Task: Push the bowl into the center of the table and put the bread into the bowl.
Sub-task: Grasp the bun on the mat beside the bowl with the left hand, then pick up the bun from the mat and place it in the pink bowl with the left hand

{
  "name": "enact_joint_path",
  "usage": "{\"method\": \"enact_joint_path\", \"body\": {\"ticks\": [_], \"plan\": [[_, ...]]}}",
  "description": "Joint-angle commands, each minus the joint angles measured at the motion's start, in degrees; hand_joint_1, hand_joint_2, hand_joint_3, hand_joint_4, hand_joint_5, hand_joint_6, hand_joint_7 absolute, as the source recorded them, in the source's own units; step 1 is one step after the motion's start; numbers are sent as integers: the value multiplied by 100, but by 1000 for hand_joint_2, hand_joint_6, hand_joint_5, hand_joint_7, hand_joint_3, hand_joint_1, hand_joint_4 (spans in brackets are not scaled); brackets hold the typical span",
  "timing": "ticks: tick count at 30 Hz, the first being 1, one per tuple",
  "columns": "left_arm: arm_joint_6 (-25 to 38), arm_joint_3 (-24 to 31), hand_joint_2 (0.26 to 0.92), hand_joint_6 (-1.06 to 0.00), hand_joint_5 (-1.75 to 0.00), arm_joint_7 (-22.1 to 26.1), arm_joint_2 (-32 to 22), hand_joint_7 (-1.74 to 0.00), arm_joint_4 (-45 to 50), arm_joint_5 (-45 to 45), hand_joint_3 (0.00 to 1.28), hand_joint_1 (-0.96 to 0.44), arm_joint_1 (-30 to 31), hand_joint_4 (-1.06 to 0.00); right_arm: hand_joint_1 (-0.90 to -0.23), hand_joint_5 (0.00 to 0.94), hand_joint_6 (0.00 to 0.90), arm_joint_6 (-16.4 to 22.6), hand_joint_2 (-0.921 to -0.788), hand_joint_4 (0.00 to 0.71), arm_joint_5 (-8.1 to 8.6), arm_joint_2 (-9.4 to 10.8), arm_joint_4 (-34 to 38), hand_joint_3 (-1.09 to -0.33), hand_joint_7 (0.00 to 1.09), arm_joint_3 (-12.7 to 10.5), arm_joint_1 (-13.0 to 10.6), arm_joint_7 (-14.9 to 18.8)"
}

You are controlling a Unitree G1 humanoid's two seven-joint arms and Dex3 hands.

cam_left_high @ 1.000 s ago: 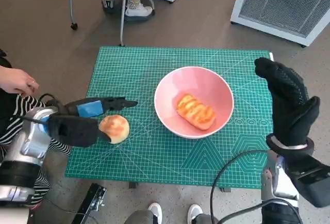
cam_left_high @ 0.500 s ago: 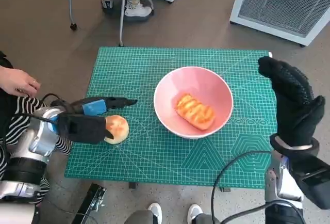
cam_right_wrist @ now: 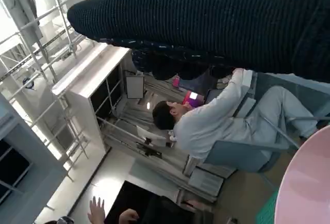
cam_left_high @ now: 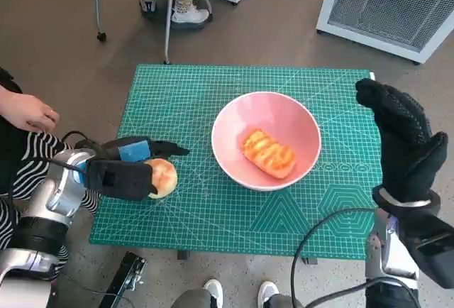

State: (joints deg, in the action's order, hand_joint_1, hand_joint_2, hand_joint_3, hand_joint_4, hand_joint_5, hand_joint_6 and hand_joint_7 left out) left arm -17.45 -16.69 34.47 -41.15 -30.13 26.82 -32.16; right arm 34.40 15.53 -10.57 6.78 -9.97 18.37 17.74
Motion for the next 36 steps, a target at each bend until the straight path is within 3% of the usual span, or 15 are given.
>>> {"method": "enact_joint_path", "body": {"ticks": [1,3,5,11,36], "plan": [[-71,27,895,-626,-656,-68,-58,-1168,84,-23,112,-304,162,-706,-692,0,-1,-83,-921,120,-35,-24,35,-755,510,4,-115,19],[-108,24,907,-636,-753,-105,-62,-1215,68,-14,106,-334,171,-695,-693,1,0,-81,-921,120,-39,-23,43,-754,510,8,-114,20],[-146,26,909,-598,-952,-135,-70,-1237,53,-16,94,-137,186,-717,-693,1,1,-90,-921,122,-42,-22,23,-753,512,13,-124,17],[-207,30,907,-598,-1134,-221,-78,-1173,10,-4,86,-14,234,-729,-692,3,5,-134,-921,126,-34,-27,-11,-752,516,14,-131,11],[-410,72,899,-617,-1108,-369,-189,-1175,117,-25,82,1,284,-749,-688,4,6,-222,-921,132,31,17,-42,-750,521,30,-143,30]]}}
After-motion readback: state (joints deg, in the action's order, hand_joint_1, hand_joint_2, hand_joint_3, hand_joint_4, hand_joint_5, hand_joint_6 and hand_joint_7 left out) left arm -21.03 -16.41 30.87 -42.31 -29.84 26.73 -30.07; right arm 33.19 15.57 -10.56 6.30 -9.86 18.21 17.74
